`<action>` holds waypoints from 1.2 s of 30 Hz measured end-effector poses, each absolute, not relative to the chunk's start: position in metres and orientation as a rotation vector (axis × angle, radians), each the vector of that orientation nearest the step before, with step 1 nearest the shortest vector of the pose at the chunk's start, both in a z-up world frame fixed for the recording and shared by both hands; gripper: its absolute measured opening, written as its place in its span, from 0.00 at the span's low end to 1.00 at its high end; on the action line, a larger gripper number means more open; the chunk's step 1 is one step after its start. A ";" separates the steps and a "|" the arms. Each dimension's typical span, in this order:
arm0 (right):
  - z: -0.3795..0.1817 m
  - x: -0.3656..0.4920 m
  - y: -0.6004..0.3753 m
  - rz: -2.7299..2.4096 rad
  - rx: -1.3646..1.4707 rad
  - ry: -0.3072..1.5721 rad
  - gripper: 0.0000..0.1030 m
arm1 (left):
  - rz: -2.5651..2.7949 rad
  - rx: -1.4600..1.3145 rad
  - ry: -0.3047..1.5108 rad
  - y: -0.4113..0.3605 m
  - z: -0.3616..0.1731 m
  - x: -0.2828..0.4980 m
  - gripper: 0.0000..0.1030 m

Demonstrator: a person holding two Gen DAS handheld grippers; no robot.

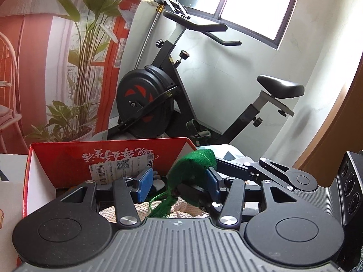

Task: Organize soft objects
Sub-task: 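Lift the green pouch over the red box and lower it inside, then open both grippers to release the green pouch in the box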

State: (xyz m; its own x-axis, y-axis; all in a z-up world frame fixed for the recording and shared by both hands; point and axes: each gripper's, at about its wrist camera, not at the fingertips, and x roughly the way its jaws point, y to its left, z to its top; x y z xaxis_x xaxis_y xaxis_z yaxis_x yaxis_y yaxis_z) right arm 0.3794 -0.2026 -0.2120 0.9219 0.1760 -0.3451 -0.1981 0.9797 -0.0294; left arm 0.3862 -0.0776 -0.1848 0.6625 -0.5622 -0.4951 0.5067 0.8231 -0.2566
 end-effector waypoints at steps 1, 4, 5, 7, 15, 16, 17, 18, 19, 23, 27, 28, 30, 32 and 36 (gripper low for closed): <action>-0.215 0.381 -0.206 0.179 -0.058 0.354 0.49 | -0.595 -0.101 0.590 -0.075 -0.185 0.386 0.58; -0.220 0.381 -0.214 0.139 -0.027 0.378 0.51 | -0.548 -0.094 0.568 -0.067 -0.184 0.384 0.84; -0.222 0.380 -0.216 0.130 -0.016 0.384 0.52 | -0.531 -0.084 0.555 -0.066 -0.183 0.381 0.89; -0.223 0.377 -0.219 0.117 -0.008 0.385 0.55 | -0.499 -0.063 0.530 -0.061 -0.182 0.376 0.96; -0.223 0.368 -0.218 0.101 0.027 0.418 0.83 | -0.372 -0.031 0.586 -0.047 -0.187 0.367 1.00; -0.223 0.366 -0.217 0.095 0.027 0.423 0.88 | -0.352 -0.025 0.597 -0.046 -0.189 0.367 1.00; -0.224 0.365 -0.215 0.090 0.026 0.429 0.89 | -0.328 -0.017 0.604 -0.045 -0.190 0.366 1.00; -0.225 0.363 -0.214 0.087 0.027 0.436 0.93 | -0.311 -0.009 0.605 -0.044 -0.192 0.364 1.00; -0.225 0.361 -0.213 0.084 0.031 0.443 0.96 | -0.296 0.001 0.603 -0.043 -0.192 0.362 1.00; -0.229 0.355 -0.212 0.072 0.054 0.472 0.99 | -0.261 0.021 0.598 -0.038 -0.194 0.352 1.00; -0.235 0.350 -0.211 0.056 0.067 0.507 1.00 | -0.205 0.049 0.608 -0.036 -0.196 0.346 1.00; -0.237 0.348 -0.210 0.050 0.067 0.511 1.00 | -0.193 0.057 0.614 -0.036 -0.197 0.344 1.00; -0.239 0.345 -0.209 0.034 0.065 0.517 1.00 | -0.170 0.071 0.618 -0.034 -0.200 0.339 1.00; -0.241 0.340 -0.209 0.028 0.072 0.526 1.00 | -0.152 0.075 0.619 -0.032 -0.201 0.335 1.00; -0.237 0.330 -0.210 0.010 0.102 0.526 1.00 | -0.140 0.044 0.623 -0.024 -0.199 0.325 1.00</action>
